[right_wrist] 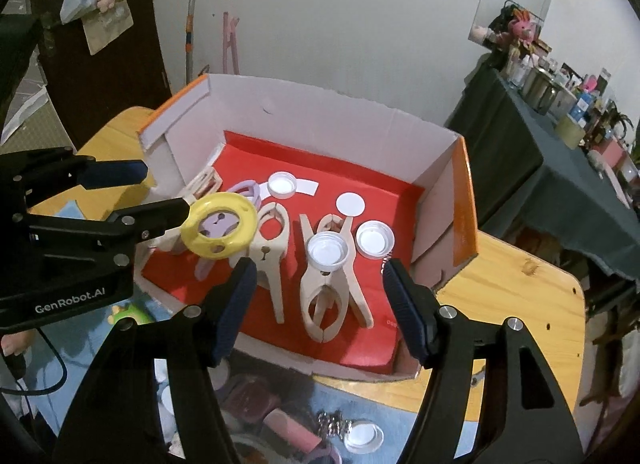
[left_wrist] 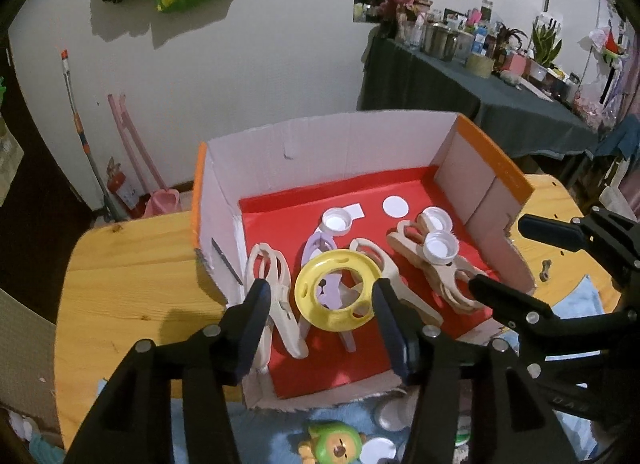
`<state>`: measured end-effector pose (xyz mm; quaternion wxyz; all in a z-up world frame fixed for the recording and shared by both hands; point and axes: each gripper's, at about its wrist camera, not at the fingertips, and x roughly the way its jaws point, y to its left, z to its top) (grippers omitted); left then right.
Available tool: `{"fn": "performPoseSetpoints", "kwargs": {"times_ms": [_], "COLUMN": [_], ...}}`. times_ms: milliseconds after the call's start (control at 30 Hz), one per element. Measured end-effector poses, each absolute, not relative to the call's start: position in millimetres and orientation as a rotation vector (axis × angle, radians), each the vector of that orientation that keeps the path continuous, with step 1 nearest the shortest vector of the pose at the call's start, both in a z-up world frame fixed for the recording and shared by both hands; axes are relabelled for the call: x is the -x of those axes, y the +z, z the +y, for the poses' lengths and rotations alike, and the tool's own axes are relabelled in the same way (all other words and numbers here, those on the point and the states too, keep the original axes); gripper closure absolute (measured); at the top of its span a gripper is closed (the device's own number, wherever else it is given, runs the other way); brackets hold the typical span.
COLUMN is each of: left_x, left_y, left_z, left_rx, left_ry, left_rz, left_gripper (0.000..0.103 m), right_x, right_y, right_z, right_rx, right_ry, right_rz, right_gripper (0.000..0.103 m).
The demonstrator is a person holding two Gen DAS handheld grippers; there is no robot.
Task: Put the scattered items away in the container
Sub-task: 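Withdraw both open tools from the box back over the towel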
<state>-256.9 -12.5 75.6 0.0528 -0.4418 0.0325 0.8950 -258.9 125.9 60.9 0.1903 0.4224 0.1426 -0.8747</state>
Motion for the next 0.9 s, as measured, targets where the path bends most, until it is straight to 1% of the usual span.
{"fn": "performPoseSetpoints", "kwargs": {"times_ms": [333, 433, 500, 633, 900], "left_x": [217.4, 198.6, 184.1, 154.4, 103.0], "left_y": [98.0, 101.5, 102.9, 103.3, 86.5], "left_z": [-13.9, -16.4, -17.4, -20.3, -19.8], "left_rx": [1.231, 1.195, 1.171, 1.121, 1.120], "left_ry": [2.777, 2.797, 2.799, 2.805, 2.754], "left_rz": [0.126, 0.127, 0.127, 0.131, 0.180], "left_gripper": [0.046, 0.046, 0.046, 0.041, 0.039], "right_x": [218.7, 199.1, 184.5, 153.5, 107.2], "right_y": [86.4, 94.2, 97.8, 100.4, 90.7], "right_z": [134.4, 140.3, 144.4, 150.4, 168.0], "right_rx": [-1.101, -1.065, -1.043, -1.000, -0.992], "right_ry": [-2.483, -2.497, -2.502, -2.515, -2.519], "right_rz": [0.369, 0.346, 0.333, 0.335, 0.297], "right_gripper": [0.038, 0.036, 0.033, 0.032, 0.032]}}
